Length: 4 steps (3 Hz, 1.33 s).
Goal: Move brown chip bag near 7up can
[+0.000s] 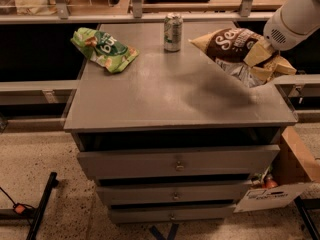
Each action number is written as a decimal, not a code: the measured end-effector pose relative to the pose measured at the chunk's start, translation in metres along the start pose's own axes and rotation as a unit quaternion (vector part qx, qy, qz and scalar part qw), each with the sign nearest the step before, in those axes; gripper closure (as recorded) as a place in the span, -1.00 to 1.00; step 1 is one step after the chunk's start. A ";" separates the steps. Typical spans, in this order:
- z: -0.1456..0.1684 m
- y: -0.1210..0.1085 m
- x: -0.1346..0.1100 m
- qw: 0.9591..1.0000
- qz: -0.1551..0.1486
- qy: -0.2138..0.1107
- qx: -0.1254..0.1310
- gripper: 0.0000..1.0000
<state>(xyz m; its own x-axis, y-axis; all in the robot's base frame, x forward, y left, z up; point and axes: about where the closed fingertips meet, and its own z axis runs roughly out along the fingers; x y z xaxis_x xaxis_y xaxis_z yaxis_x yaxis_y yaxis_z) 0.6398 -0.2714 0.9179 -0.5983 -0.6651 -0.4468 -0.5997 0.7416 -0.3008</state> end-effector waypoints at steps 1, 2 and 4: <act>0.008 -0.006 -0.021 1.000 -0.002 -0.015 0.016 1.00; 0.018 -0.007 -0.037 0.999 -0.015 -0.023 0.021 1.00; 0.050 -0.016 -0.059 0.996 -0.074 -0.020 0.036 0.63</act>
Offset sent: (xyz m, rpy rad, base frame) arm 0.0562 0.0335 0.0068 -0.0274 -0.1006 0.0437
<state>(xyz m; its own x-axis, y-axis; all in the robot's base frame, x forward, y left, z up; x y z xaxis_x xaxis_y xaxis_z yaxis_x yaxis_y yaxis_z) 0.7109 -0.2397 0.9073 -0.4830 -0.7649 -0.4262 -0.6393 0.6407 -0.4253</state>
